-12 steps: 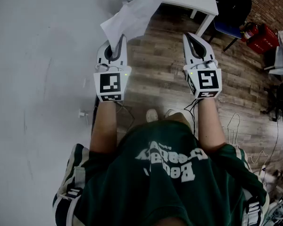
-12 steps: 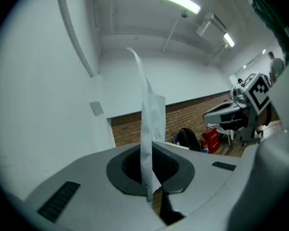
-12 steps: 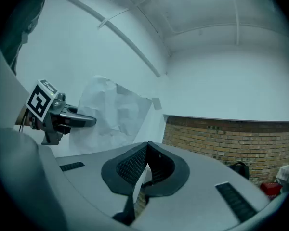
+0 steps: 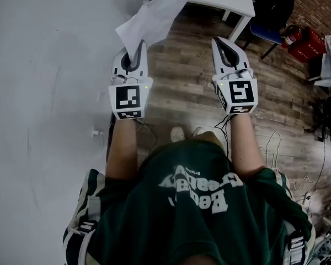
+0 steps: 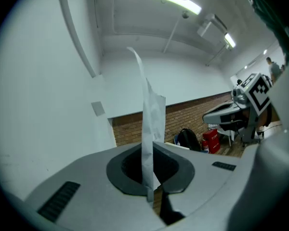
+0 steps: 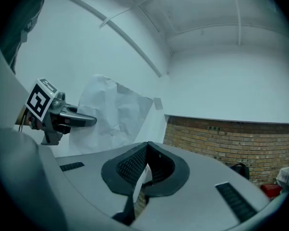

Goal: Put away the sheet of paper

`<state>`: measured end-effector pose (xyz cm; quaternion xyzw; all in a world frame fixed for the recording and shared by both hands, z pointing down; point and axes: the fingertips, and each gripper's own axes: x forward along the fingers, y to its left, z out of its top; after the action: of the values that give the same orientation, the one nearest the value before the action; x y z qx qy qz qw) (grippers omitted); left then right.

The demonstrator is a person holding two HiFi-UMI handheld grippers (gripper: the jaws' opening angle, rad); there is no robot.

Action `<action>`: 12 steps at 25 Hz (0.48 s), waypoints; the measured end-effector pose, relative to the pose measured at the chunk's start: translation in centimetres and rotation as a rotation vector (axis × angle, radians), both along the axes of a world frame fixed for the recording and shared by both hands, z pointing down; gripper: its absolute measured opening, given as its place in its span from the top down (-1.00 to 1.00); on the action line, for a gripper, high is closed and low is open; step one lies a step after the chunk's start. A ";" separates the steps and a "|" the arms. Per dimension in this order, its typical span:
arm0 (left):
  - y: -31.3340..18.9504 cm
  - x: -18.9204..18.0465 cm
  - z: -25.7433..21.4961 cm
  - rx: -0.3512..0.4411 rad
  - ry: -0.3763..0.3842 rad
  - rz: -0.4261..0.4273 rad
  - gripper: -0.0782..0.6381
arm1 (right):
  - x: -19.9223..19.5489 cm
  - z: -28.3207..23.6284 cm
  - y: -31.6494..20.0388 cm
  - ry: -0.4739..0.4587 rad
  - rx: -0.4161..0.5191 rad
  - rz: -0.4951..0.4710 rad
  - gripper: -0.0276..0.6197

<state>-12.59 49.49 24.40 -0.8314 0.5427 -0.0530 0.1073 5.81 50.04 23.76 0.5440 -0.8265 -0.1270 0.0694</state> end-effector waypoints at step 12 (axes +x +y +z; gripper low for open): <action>0.6 -1.7 0.7 -0.008 -0.014 -0.013 0.78 | -1.8 0.5 1.1 -0.048 -0.008 -0.072 0.93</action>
<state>-14.33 50.11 25.08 -0.8277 0.5472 -0.0617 0.1077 4.00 51.15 24.24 0.5166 -0.8474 -0.1129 0.0470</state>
